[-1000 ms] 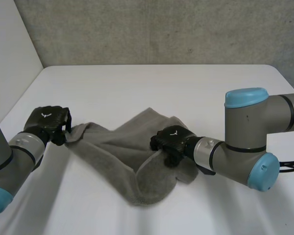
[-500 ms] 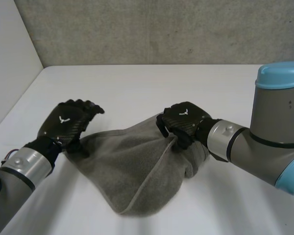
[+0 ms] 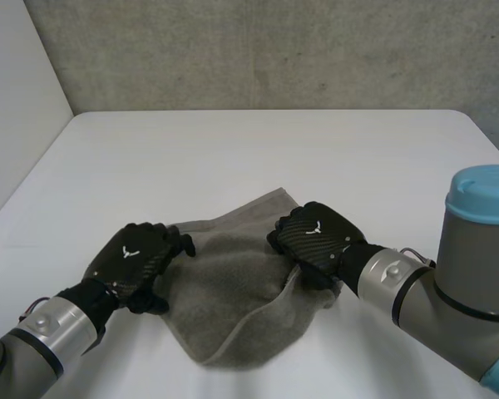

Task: Fold the towel.

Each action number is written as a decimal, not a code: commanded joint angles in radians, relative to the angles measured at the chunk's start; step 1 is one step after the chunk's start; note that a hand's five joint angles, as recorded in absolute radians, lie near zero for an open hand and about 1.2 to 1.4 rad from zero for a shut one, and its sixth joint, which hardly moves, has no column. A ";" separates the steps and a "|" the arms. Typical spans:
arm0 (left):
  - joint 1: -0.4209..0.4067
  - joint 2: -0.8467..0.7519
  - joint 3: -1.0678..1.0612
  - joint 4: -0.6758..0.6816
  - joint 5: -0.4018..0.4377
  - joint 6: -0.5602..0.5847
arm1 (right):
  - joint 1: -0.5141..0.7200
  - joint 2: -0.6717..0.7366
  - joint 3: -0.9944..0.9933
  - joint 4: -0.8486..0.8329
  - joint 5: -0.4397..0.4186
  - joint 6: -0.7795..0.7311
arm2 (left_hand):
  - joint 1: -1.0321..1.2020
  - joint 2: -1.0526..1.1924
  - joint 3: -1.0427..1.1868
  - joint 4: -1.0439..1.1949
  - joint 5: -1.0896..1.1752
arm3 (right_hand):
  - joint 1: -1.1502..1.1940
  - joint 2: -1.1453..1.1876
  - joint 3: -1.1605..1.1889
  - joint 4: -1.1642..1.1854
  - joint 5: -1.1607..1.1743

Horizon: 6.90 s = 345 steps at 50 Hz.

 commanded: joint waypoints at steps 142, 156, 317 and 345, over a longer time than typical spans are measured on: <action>-0.161 -0.314 1.094 0.150 -0.484 -0.106 | -0.210 -0.111 -0.479 -0.719 0.197 0.278 | 0.835 0.834 0.835 0.835 0.836 | 0.706 0.682 0.700 0.701 0.714; -0.141 -0.285 0.806 0.176 -0.517 -0.290 | -0.176 0.007 -0.490 -0.206 0.176 0.157 | 0.835 0.834 0.835 0.835 0.836 | 0.706 0.682 0.700 0.701 0.714; 0.048 -0.371 0.239 0.143 -0.234 0.120 | -0.499 -0.167 0.284 -0.323 0.082 0.281 | 0.550 0.550 0.550 0.550 0.552 | 0.706 0.682 0.700 0.701 0.714; 0.128 0.359 0.399 -0.301 -0.230 0.063 | -0.503 -0.500 -0.229 0.352 0.061 0.065 | 0.835 0.834 0.835 0.835 0.836 | 0.706 0.682 0.700 0.701 0.714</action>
